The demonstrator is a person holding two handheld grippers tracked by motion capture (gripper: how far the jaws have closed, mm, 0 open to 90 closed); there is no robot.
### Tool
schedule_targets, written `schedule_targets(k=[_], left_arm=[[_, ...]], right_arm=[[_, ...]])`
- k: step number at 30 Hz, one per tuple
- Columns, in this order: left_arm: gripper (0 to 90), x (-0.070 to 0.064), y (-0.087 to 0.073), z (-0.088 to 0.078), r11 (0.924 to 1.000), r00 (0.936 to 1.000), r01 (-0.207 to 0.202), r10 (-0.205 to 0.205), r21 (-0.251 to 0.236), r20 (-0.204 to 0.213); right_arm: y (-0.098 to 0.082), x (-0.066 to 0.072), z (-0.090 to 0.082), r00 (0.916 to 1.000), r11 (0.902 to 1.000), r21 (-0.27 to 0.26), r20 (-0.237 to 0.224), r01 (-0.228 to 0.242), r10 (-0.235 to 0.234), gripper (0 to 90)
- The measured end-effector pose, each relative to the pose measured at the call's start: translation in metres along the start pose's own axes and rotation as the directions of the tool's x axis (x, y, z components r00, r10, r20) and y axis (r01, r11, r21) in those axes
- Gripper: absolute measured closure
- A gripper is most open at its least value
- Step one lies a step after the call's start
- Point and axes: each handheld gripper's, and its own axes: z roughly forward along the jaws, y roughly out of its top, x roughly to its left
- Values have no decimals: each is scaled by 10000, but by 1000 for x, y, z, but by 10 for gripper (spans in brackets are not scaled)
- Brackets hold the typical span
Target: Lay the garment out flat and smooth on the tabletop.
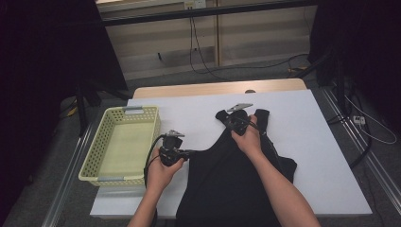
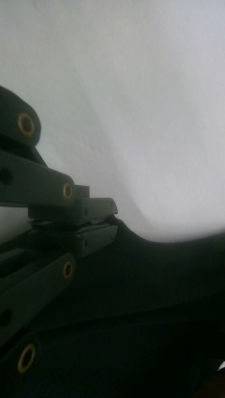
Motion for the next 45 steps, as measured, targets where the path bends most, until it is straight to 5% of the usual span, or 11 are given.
schedule_targets(k=[4, 10, 11, 13, 17, 20, 27, 35, 45], left_arm=[[873, 2, 3, -11, 9998, 9998, 60, -64, -193, -210], [874, 8, 3, -20, 9991, 9949, 300, -329, -315, -953], [874, 10, 2, -20, 9986, 9944, 428, -455, -305, -949], [874, 13, 0, -18, 9989, 9916, 457, -462, -69, -1209], [845, 12, -1, -11, 9992, 9889, 380, -357, 129, -1445], [761, 11, 0, -10, 9994, 9860, 331, -318, 56, -1638], [484, 11, 1, -6, 9994, 9941, 357, -353, 24, -1030], [356, 8, 2, 1, 9996, 9972, 256, -263, -111, -693], [271, 5, 4, 3, 9999, 9984, -77, 71, -112, -565]], right_arm=[[7, -1, -6, 9965, 9936, -882, -501, -710, 668, 883], [32, 2, -2, 9964, 9836, -1678, -628, -661, 562, 874], [33, 3, 3, 9957, 9839, -1624, -661, -743, 643, 854], [32, 4, 14, 9945, 9886, -1277, -775, -793, 698, 666], [28, 1, 12, 9953, 9940, -805, -684, -746, 692, 511], [27, -5, -3, 9978, 9959, -770, -502, -473, 435, 504], [5, -26, -45, 9999, 9995, -309, -151, -84, 80, 484], [-30, -43, -79, 9991, 9995, 312, 419, -30, 17, 495], [-70, -45, -114, 9993, 9972, 692, 266, -269, 251, 647]])
